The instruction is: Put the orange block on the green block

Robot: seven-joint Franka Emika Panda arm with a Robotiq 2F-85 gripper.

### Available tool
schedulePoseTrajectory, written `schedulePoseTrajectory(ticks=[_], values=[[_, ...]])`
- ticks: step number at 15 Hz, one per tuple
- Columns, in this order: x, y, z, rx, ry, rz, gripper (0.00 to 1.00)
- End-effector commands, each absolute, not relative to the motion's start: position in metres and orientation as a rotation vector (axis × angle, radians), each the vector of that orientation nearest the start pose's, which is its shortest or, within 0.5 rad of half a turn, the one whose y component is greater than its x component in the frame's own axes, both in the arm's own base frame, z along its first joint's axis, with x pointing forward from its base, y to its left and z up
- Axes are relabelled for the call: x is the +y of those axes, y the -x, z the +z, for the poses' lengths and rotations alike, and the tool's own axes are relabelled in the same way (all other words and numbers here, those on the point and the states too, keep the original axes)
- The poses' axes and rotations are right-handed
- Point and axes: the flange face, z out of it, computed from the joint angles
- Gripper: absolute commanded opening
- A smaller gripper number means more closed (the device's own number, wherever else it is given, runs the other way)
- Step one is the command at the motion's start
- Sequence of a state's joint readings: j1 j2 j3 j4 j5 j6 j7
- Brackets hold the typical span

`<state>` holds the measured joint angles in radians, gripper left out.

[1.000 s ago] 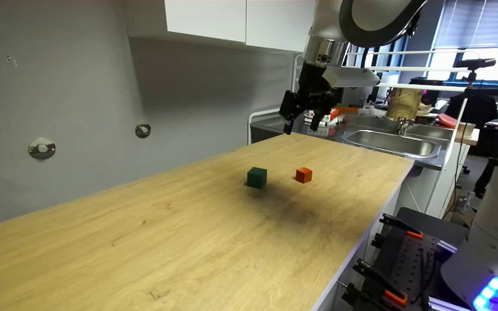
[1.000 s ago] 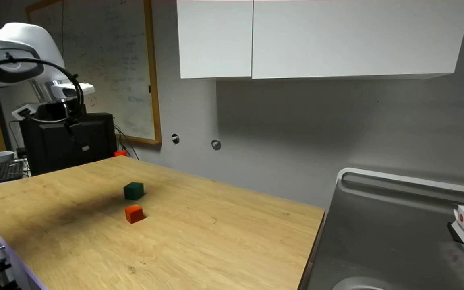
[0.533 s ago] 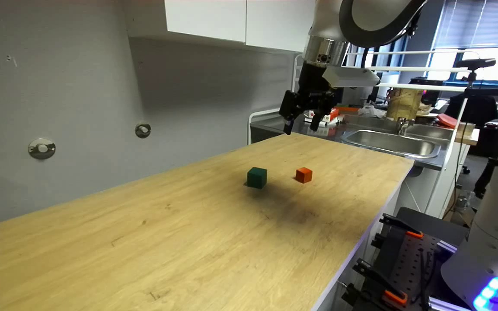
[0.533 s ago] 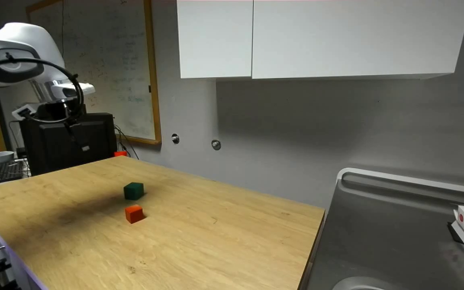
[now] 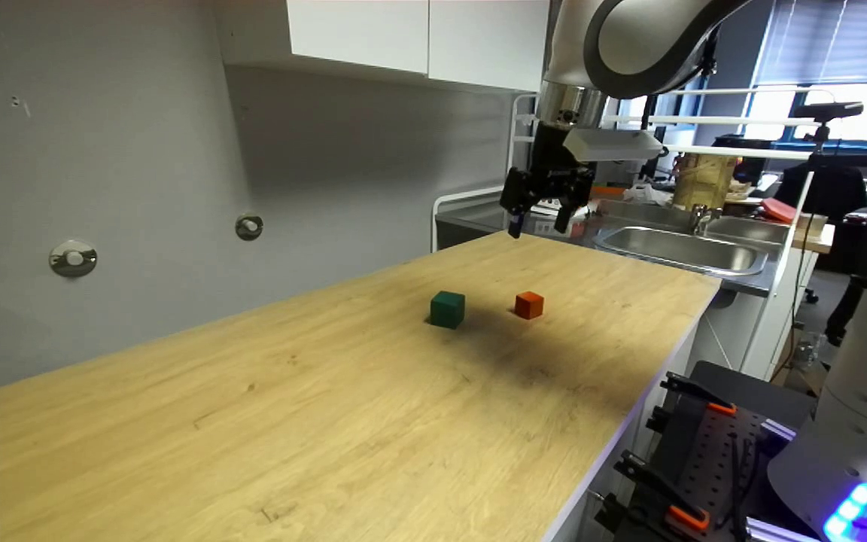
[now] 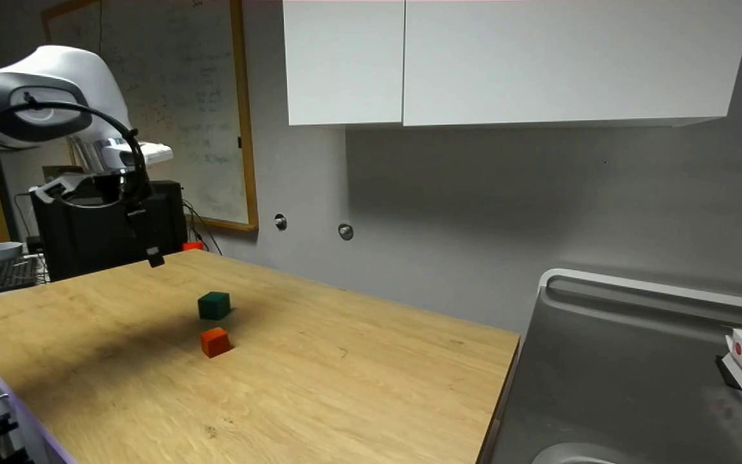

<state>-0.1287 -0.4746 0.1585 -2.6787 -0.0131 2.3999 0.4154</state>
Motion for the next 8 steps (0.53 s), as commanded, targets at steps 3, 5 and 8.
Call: schedulePoseTrajectory(ticks=[3,5,8], values=[[-0.05,-0.418,0.37,0.769,3.067,-0.199,1.0],[-0.066,-0.426,0.355,0.784,3.044,-0.131,1.0],[-0.083,-0.442,0.337,0.715,3.026,-0.036,1.0]])
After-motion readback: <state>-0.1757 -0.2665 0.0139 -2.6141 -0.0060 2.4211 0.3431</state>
